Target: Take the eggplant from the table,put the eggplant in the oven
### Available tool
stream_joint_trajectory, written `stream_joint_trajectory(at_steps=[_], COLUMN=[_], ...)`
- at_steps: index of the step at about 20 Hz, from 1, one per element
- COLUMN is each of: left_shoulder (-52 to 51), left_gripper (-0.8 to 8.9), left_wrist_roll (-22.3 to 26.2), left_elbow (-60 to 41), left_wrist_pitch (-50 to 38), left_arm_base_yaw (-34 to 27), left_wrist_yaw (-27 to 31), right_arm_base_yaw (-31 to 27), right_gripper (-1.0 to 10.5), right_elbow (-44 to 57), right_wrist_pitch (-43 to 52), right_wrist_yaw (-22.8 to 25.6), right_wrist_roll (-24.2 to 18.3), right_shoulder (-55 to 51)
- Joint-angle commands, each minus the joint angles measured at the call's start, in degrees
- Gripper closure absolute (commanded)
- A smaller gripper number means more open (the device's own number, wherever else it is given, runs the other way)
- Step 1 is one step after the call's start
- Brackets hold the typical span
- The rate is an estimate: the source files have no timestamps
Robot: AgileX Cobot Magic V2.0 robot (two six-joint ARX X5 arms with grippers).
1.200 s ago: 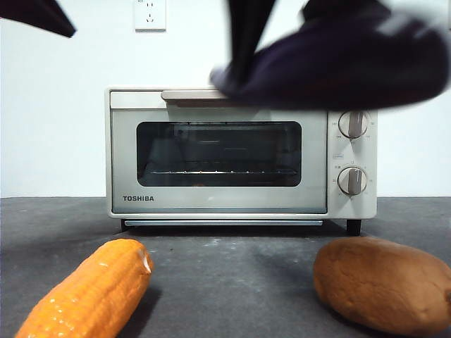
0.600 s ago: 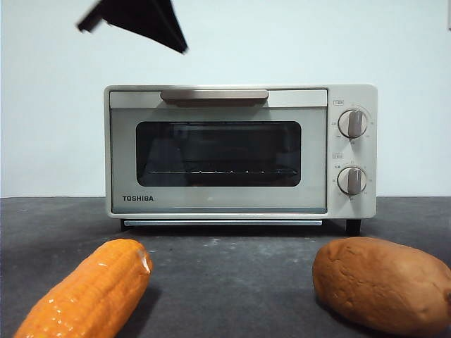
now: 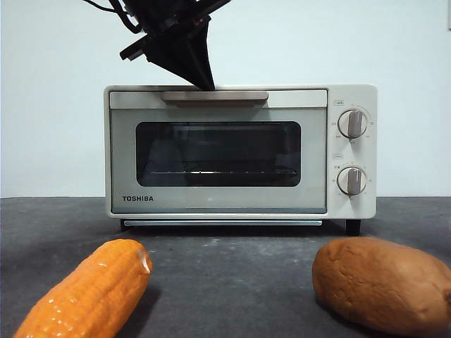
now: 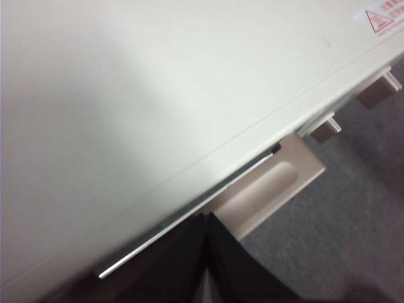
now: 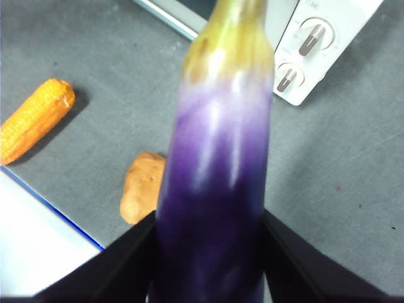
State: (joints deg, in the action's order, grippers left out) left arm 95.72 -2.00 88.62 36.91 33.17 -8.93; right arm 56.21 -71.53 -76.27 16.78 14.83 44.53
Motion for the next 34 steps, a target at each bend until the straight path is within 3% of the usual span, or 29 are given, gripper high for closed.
stream_joint_trajectory(at_steps=[1, 4, 12, 18, 21, 26, 34], left_shoulder=[2.2, 2.1, -0.1, -5.2, -8.4, -17.5, -37.0], left_gripper=[8.08, 8.07, 8.07, 8.08, 8.08, 8.08, 8.08], left_wrist_roll=[1.5, 2.6, 2.6, 2.4, 1.9, -1.3, -7.1], left_elbow=[0.4, 0.9, 0.9, 0.7, -1.3, -14.0, -38.4], left_wrist_pitch=[5.6, 11.7, 17.8, 18.8, 18.4, 10.8, -2.5], left_arm_base_yaw=[1.5, 3.7, 13.1, 14.8, 13.1, 7.3, -7.5], left_wrist_yaw=[0.4, 0.4, 0.4, 1.4, 4.9, 4.9, 3.8], right_arm_base_yaw=[0.6, 0.6, 0.6, 0.6, 0.6, 0.6, 0.6], right_gripper=[7.9, 7.9, 7.9, 7.9, 7.9, 7.9, 7.9], right_elbow=[-1.2, -1.2, -1.2, -1.2, -1.2, -1.2, -1.2], right_wrist_pitch=[0.2, 0.2, 1.7, 6.4, 7.5, 10.0, 26.2], right_wrist_yaw=[0.9, 1.4, 1.3, 0.7, 0.6, 0.6, 1.4], right_wrist_roll=[0.2, 0.2, 0.1, -2.1, -4.9, -10.8, -24.8], right_shoulder=[0.2, 0.3, 0.3, 1.6, 4.0, 10.9, 27.0])
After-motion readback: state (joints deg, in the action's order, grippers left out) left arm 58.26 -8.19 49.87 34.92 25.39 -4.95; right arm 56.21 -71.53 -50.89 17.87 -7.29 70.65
